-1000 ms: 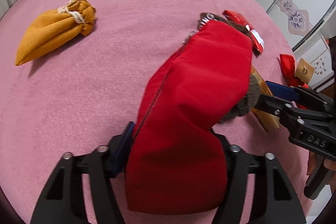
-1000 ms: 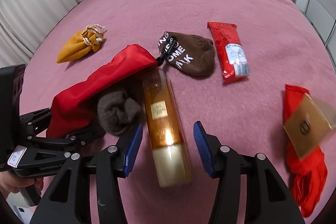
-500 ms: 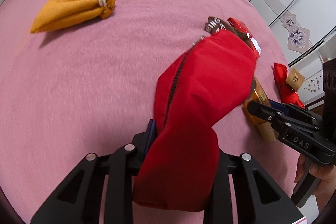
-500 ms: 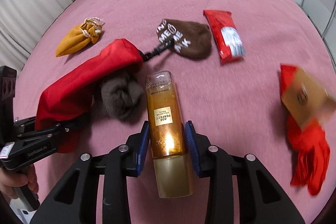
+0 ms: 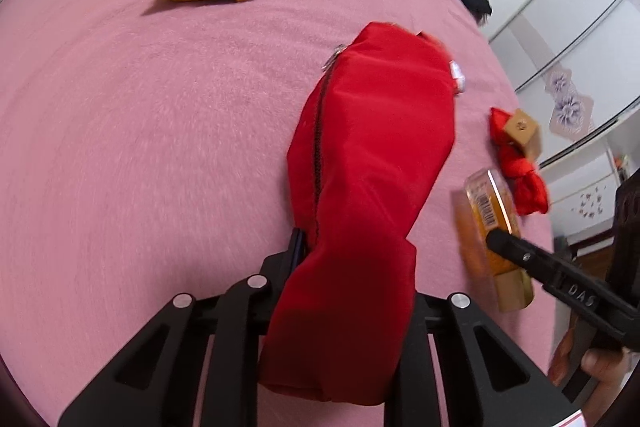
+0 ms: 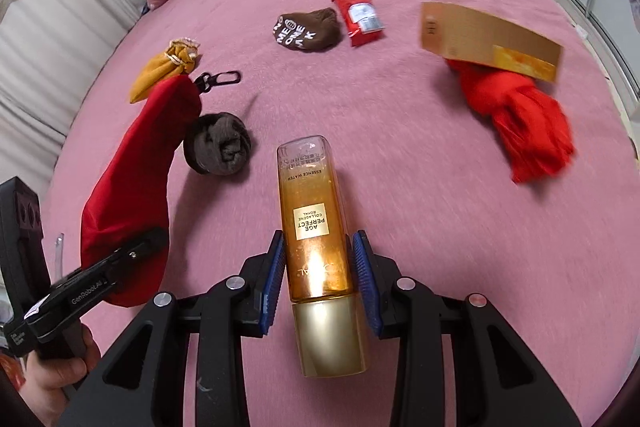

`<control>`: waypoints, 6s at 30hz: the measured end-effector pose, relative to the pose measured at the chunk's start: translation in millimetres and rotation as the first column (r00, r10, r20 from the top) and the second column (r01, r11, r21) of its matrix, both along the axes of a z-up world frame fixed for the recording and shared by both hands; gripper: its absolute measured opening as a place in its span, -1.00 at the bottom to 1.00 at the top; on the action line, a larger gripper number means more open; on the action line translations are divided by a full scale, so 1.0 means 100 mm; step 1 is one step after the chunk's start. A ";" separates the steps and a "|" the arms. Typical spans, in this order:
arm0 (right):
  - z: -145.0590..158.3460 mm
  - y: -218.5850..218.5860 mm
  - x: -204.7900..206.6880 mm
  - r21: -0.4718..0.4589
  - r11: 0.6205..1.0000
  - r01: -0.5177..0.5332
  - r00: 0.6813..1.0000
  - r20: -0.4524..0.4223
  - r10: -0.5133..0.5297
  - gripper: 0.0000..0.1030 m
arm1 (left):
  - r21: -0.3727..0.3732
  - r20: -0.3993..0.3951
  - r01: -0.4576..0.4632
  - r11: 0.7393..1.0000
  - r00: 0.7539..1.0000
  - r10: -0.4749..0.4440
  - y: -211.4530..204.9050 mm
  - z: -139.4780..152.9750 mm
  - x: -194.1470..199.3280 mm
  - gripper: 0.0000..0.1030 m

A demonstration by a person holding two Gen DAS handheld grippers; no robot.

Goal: Collect trash
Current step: 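Carry the pouch and bottle to the yellow bin and open both tools, then move both tools back over the bed toward the remaining items, then grasp the dark sock with the left tool while the right tool grasps the red cloth, then carry the sock and red cloth to the yellow bin and open both tools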

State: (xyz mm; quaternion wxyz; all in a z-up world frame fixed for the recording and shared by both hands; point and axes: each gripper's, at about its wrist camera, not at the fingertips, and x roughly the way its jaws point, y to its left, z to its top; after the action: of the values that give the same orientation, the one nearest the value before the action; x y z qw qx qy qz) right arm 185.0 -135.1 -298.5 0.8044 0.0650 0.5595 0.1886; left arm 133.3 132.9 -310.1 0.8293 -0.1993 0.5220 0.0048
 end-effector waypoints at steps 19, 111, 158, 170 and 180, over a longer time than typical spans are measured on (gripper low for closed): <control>1.23 -1.35 -0.54 0.089 0.974 0.206 0.973 0.083 -0.214 -0.34 | -0.055 0.093 0.263 0.963 0.962 -0.257 -1.55 1.21 -0.25 -0.69; 1.40 -1.56 -0.27 0.058 0.974 0.219 0.949 0.221 -0.227 0.63 | 0.171 0.076 0.141 0.975 0.985 -0.156 -1.70 1.18 0.29 0.88; -0.02 -0.78 0.83 -0.146 0.987 0.072 0.993 0.103 -0.057 -0.53 | 0.197 -0.009 -0.038 0.980 0.999 0.041 -0.63 -0.11 1.15 -0.16; 0.62 -0.60 0.09 -0.006 1.000 -0.011 0.998 0.064 0.012 -0.54 | 0.081 -0.025 0.056 0.995 0.998 -0.054 -1.10 0.42 0.38 -0.17; 1.24 -1.02 -0.41 0.040 0.997 0.059 0.996 0.059 -0.062 -0.54 | 0.074 0.023 0.209 0.975 0.977 -0.212 -1.66 1.15 -0.03 -0.17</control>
State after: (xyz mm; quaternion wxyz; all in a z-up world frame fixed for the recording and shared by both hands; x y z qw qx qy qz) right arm 143.6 -237.3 -175.0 0.8249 0.0915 0.5291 0.1766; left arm 129.8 -33.4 -194.9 0.8396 -0.1134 0.5270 -0.0676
